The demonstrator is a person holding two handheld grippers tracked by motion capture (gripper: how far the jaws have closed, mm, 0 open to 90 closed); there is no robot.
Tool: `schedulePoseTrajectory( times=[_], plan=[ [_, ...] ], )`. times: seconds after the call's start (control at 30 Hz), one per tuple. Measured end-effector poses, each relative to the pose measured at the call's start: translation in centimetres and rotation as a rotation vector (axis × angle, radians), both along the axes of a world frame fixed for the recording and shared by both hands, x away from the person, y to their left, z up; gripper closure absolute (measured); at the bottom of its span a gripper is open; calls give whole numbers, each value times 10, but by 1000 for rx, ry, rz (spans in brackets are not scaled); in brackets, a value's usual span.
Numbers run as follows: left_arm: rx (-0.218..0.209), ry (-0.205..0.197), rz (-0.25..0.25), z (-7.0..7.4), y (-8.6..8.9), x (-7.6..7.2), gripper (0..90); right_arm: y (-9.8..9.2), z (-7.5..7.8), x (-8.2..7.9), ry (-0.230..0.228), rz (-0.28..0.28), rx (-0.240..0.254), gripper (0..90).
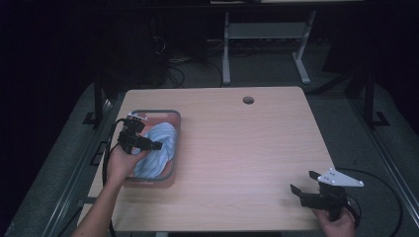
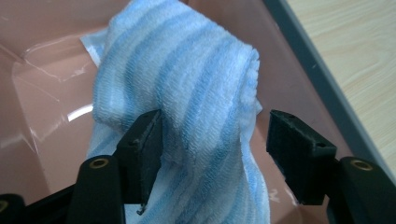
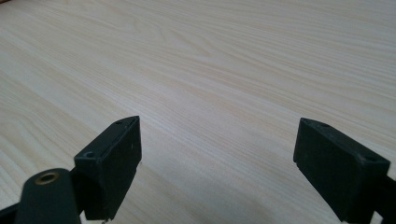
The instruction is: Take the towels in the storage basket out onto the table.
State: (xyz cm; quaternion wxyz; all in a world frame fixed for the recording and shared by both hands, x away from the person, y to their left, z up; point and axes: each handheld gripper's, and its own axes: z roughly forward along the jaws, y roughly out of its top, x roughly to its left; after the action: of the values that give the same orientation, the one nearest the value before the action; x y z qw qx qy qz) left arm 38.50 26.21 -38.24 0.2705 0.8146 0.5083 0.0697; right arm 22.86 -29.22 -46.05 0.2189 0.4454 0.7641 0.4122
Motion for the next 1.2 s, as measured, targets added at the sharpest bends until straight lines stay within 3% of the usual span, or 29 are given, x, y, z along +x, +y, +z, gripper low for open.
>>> schedulePoseTrajectory(
  times=[0.43, 0.7, 0.87, 1.2],
  plan=[
    [73, 62, 44, -11, -6, 7, 501, 1, 0, 0, 6, 4, 3, 147],
    [77, 85, 34, -14, -9, 10, 648, 2, -1, 0, 7, 11, -1, 148],
    [73, 67, 34, -12, -5, 8, 753, 1, 0, 0, 3, 7, -6, 148],
    [3, 5, 48, 2, 8, -1, 770, 2, 1, -1, -4, 6, -8, 148]
  ],
)
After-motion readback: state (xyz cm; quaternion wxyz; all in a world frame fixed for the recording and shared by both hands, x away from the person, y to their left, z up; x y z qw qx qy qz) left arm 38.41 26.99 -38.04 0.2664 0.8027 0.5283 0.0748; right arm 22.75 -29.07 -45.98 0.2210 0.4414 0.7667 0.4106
